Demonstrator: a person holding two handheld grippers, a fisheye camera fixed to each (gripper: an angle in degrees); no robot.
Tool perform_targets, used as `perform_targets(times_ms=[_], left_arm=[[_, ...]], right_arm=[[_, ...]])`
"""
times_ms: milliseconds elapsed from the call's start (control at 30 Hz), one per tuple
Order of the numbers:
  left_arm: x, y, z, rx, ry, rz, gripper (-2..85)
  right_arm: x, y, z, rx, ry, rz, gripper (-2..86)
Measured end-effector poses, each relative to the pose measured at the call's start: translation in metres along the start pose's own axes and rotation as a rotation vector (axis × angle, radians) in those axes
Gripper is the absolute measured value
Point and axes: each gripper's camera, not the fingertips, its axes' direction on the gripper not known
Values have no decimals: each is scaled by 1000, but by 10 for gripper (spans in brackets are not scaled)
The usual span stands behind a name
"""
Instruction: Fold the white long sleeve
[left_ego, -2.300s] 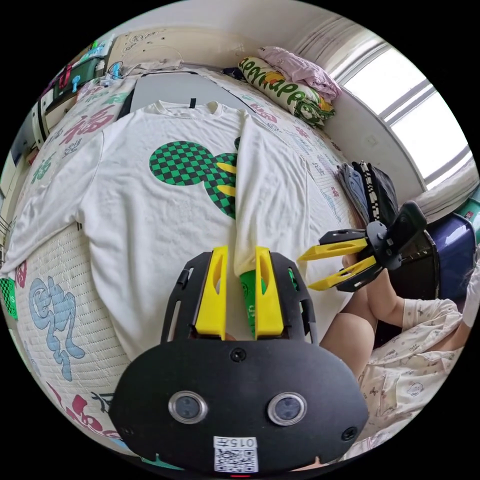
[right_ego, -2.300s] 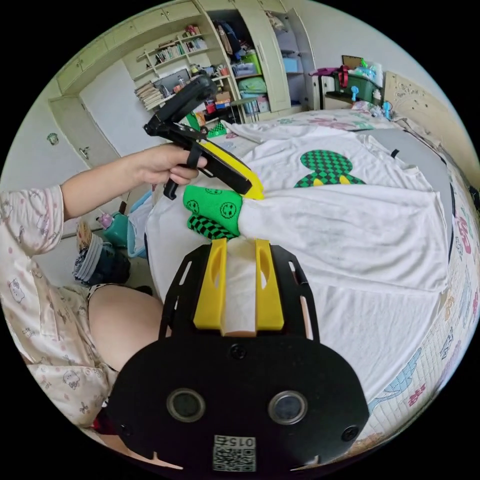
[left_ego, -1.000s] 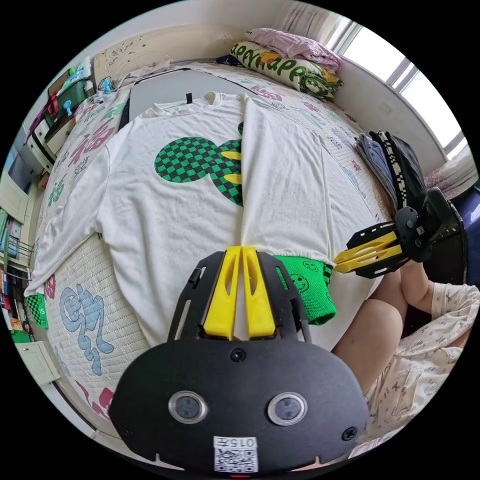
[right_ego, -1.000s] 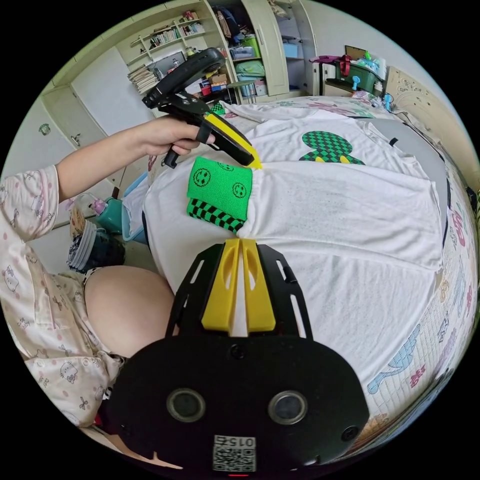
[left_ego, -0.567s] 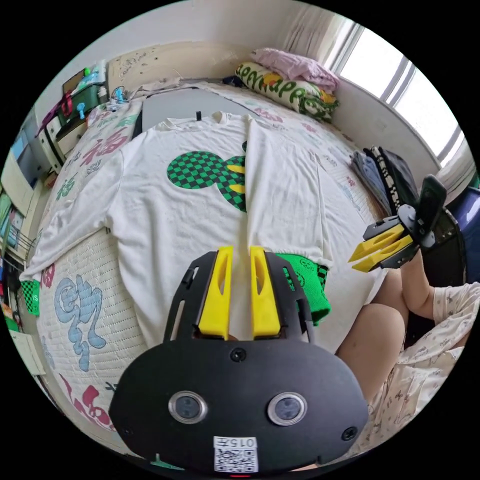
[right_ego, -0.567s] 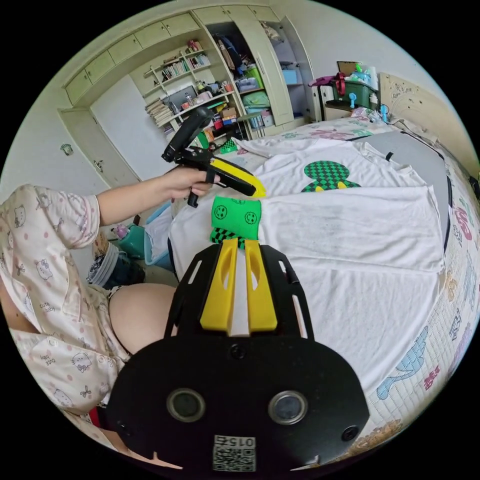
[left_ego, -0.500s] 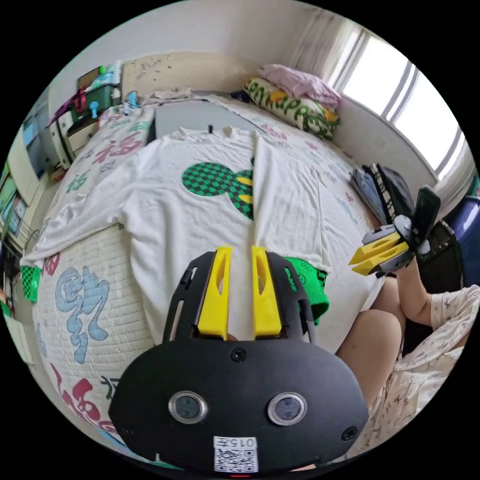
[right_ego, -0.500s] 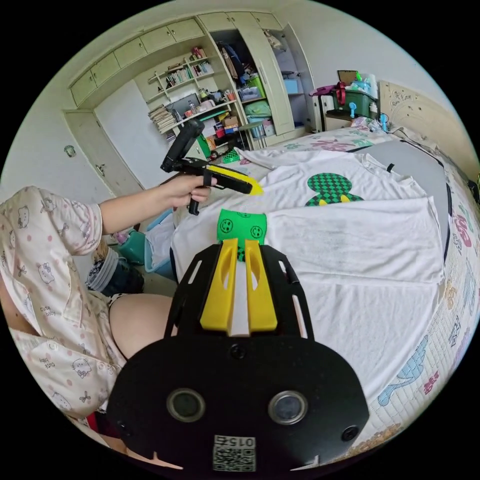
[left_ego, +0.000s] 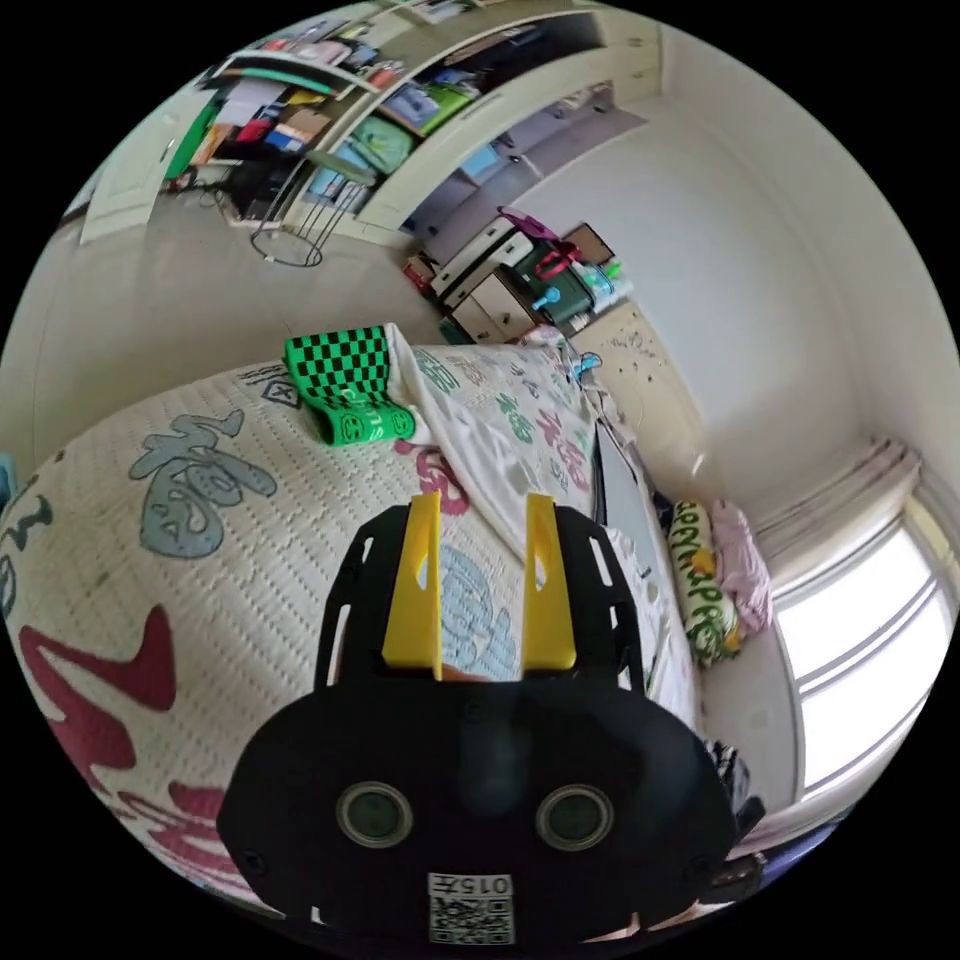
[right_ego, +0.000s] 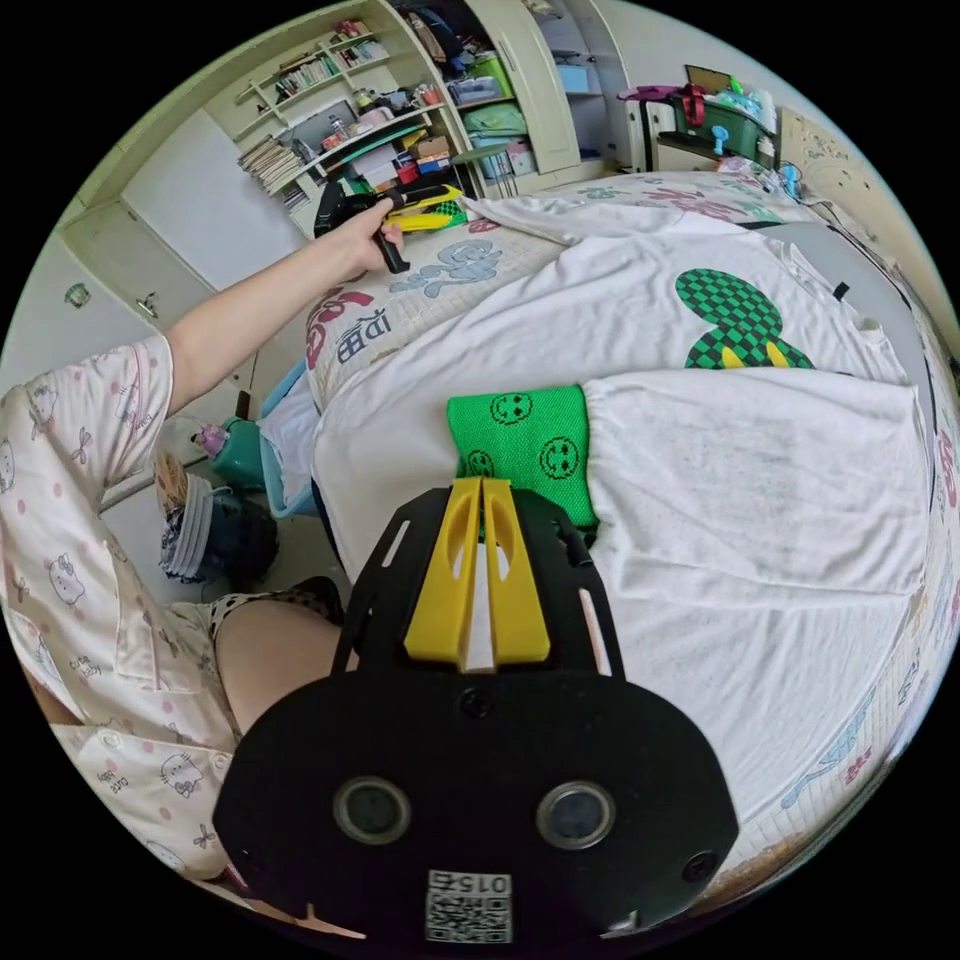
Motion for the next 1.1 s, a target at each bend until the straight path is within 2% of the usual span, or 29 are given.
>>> perform_targets(times_ms=[167,300,400,533,667,767,867,900,1000,1100], left_arm=[[-29,-53,31,12,9,-97,116],[-22,-75,10,156,-96,-106,88],[-14,-79,-14,244,-52,-63,86],[-44,-118,-19,226,2,-196,101],[-40,-143,-11,213,-25,-221,108],[-19,-162,13,162,-48,-211,101],[16,-171,35,134,-145,-185,46],[29,-170,38,140,-187,-189,15],[64,-164,43,177,-164,-193,-1],[138,-161,37,238,-162,-67,-5]], right_arm=[[17,-17,-4,23,-72,92,-6],[13,-30,-5,23,-64,89,-6],[7,-42,-6,16,-54,83,-6],[1,-59,-4,19,-59,81,-6],[-8,-78,-3,13,-61,83,-6],[-21,-93,-2,0,-40,73,-6],[-34,-108,-1,-14,-26,65,-6],[-36,-111,-1,-15,-24,64,-6],[-47,-124,-1,-14,-21,68,-6],[-60,-137,-2,-6,-12,73,-5]])
